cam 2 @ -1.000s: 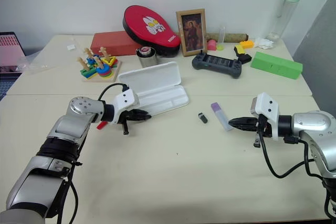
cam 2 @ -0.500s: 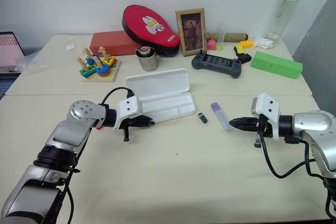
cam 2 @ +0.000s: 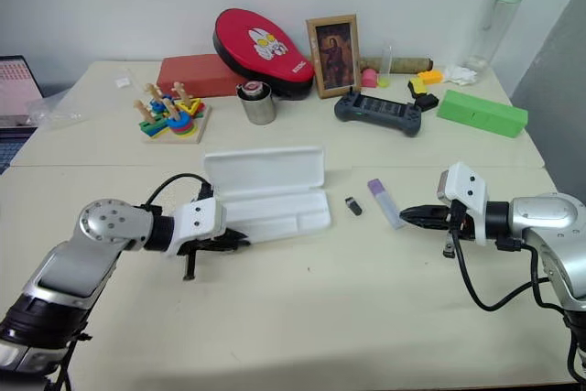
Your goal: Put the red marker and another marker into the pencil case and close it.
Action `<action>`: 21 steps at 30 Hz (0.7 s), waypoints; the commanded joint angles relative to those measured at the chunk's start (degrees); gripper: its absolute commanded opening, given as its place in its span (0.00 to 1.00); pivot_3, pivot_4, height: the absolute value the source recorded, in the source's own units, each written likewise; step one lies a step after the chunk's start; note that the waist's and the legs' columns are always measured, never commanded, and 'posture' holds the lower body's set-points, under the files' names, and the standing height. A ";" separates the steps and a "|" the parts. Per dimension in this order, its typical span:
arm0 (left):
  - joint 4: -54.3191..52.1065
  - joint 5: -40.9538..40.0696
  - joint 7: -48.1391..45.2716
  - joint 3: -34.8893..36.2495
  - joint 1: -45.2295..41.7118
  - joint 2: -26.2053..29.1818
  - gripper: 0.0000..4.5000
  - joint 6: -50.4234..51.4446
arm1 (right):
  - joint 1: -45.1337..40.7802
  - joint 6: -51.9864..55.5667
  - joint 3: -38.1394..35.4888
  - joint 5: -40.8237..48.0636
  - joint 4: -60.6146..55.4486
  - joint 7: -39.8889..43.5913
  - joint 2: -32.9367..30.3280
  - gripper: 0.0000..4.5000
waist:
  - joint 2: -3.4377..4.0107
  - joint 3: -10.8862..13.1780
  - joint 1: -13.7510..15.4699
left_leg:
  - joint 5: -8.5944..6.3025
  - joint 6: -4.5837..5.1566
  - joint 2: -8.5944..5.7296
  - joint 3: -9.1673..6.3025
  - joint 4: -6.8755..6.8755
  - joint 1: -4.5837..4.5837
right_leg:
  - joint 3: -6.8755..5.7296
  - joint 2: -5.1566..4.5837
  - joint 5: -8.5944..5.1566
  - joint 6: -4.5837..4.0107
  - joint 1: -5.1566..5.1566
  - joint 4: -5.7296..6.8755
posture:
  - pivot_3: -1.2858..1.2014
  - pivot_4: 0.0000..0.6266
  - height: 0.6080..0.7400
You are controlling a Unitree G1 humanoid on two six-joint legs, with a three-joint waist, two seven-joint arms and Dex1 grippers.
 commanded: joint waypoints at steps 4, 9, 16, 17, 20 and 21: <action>-7.43 -3.83 -0.67 2.52 3.02 1.62 0.01 0.19 | -0.60 -1.15 -0.93 -0.18 -0.71 0.56 -0.67 0.00 | 0.00 0.00 0.05 | 0.00 0.00 0.00 0.00 0.01 0.00 | 0.00 0.00 0.00 0.00 0.00 0.00 | 0.52 0.24 1.00; -10.36 -5.42 -0.72 2.07 3.87 1.35 0.01 0.97 | -0.61 -1.13 -1.00 -0.26 -0.76 0.61 -0.63 0.00 | 0.00 0.00 0.06 | 0.00 0.00 0.00 0.00 0.01 0.00 | 0.00 0.00 0.00 0.00 0.00 0.00 | 0.52 0.24 1.00; -16.02 -8.58 0.46 2.62 7.56 1.62 0.01 4.58 | -0.18 -1.06 -1.28 -0.38 -0.99 0.48 -0.77 0.00 | 0.00 0.00 0.05 | 0.00 0.00 0.00 0.00 0.00 0.00 | 0.01 0.00 0.00 0.00 -0.01 -0.01 | 0.52 0.24 1.00; -16.52 -8.78 0.55 2.68 7.99 1.82 0.01 4.81 | -0.17 -1.06 -1.29 -0.39 -0.99 0.48 -0.78 0.00 | 0.00 0.00 0.05 | 0.00 0.00 0.00 0.01 0.00 0.00 | 0.01 0.00 0.00 0.00 0.00 -0.01 | 0.52 0.24 1.00; -18.40 -9.90 0.78 3.35 9.79 2.44 0.01 5.99 | -0.14 -0.98 -1.40 -0.30 -1.07 0.52 -0.85 0.00 | 0.00 0.00 0.04 | 0.00 0.00 0.00 0.01 0.00 0.01 | 0.01 0.00 0.00 0.00 -0.01 0.00 | 0.52 0.24 1.00; -18.98 -10.32 0.97 3.63 10.37 2.62 0.01 6.52 | -0.17 -1.02 -1.37 -0.33 -1.03 0.55 -0.87 0.00 | 0.00 0.00 0.04 | 0.00 0.00 0.00 0.01 0.01 0.01 | 0.02 0.00 0.00 0.00 0.00 0.00 | 0.52 0.24 1.00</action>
